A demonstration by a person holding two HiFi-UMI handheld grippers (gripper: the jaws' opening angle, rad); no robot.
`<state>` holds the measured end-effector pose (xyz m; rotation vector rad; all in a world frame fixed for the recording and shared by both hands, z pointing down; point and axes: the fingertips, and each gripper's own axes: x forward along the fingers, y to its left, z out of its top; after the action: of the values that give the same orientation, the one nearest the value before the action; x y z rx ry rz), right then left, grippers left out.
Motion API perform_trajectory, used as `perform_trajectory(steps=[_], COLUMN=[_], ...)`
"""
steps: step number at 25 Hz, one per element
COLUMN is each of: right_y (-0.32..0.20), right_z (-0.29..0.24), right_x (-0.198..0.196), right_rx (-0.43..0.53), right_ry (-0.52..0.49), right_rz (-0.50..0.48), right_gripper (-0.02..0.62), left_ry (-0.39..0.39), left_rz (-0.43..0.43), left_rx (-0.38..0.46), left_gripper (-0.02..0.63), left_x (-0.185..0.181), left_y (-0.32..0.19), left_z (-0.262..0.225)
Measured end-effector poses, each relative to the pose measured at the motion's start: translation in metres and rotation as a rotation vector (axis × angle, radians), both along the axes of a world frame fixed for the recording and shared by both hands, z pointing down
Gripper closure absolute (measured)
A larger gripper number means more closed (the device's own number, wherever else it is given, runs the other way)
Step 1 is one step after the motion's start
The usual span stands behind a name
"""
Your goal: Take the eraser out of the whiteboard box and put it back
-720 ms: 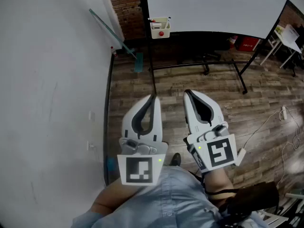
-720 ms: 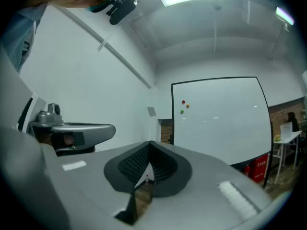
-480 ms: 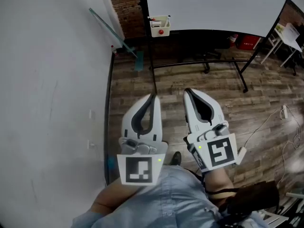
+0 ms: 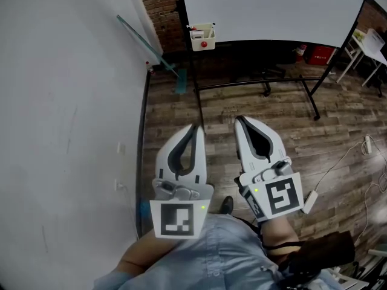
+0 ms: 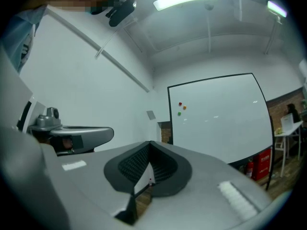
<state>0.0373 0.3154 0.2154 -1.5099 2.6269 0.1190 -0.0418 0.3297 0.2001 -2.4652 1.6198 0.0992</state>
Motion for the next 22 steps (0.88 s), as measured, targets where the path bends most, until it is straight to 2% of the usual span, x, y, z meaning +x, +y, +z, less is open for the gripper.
perform_trajectory(steps=[10, 16, 22], right_y=[-0.010, -0.025, -0.046], right_z=[0.010, 0.018, 0.021], right_x=[0.038, 0.039, 0.041], right_rx=[-0.033, -0.050, -0.054], right_ry=[-0.044, -0.046, -0.019], right_rz=[-0.048, -0.075, -0.067], right_gripper=[0.594, 0.594, 0.594], left_ry=[-0.034, -0.042, -0.023], left_rz=[-0.034, -0.060, -0.043], left_rx=[-0.001, -0.028, -0.033], left_gripper=[0.601, 0.601, 0.601], left_x=[0.040, 0.041, 0.045], left_y=[0.000, -0.014, -0.036], left_z=[0.002, 0.011, 0.016])
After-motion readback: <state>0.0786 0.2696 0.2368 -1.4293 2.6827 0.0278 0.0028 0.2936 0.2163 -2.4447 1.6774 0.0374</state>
